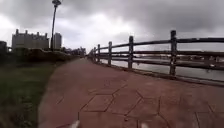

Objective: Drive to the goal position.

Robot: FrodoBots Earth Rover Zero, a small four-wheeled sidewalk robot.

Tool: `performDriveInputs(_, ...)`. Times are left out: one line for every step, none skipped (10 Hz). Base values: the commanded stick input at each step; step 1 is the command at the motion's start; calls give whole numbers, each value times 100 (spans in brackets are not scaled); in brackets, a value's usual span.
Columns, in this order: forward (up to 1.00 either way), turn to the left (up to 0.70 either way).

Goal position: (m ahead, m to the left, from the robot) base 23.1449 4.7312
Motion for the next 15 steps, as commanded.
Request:
performDriveInputs(70,27)
performDriveInputs(70,27)
performDriveInputs(70,27)
performDriveInputs(70,27)
performDriveInputs(70,27)
performDriveInputs(70,27)
performDriveInputs(70,27)
performDriveInputs(70,27)
performDriveInputs(70,27)
performDriveInputs(70,27)
performDriveInputs(70,27)
performDriveInputs(70,27)
performDriveInputs(70,27)
performDriveInputs(70,27)
performDriveInputs(70,27)
